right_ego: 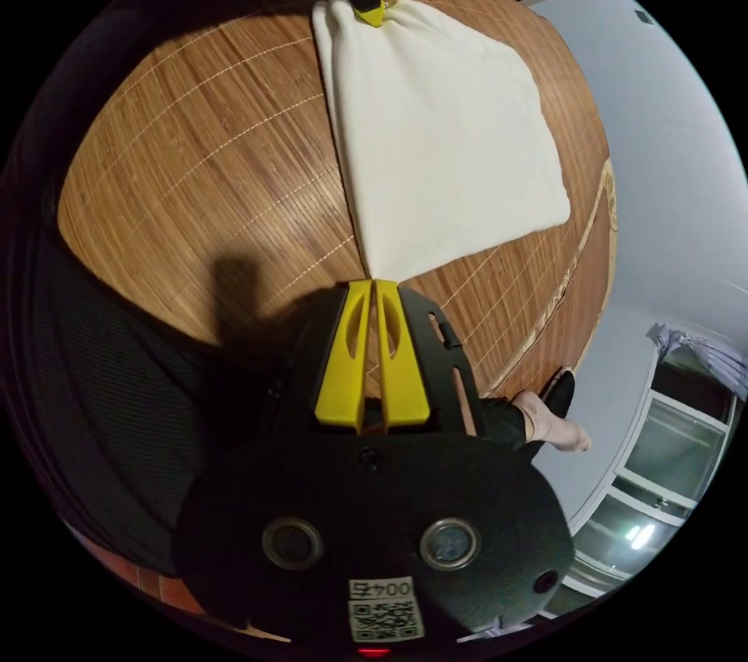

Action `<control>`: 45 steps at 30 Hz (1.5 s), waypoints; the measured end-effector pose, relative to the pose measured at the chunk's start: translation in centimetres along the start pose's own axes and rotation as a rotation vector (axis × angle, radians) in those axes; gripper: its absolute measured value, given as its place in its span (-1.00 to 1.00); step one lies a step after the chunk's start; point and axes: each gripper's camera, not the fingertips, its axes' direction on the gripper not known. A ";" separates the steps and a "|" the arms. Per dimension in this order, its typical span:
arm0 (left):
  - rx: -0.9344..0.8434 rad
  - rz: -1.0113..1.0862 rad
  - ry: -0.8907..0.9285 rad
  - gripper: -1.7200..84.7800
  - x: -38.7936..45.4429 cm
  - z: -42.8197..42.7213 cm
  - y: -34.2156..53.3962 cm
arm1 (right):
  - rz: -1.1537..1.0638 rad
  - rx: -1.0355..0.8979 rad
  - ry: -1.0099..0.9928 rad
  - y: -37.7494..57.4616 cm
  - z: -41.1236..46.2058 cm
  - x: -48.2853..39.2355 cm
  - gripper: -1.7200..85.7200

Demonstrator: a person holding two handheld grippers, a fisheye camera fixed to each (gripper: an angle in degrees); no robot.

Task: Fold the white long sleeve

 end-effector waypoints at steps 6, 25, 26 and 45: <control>0.010 -0.022 0.168 -0.95 0.5 -4.2 -0.9 | 0.399 0.259 -0.255 6.6 -2.9 7.1 -0.86; -0.254 0.391 -0.286 -0.88 12.7 -3.3 -3.1 | 0.909 0.545 -0.703 18.7 8.7 14.4 -0.78; -0.255 0.396 -0.295 -0.87 12.9 -3.2 -3.2 | 0.904 0.542 -0.707 18.8 8.9 14.5 -0.78; -0.320 0.459 -0.356 -0.88 15.6 -3.6 -8.4 | 0.691 0.392 -0.671 16.4 11.2 15.4 -0.78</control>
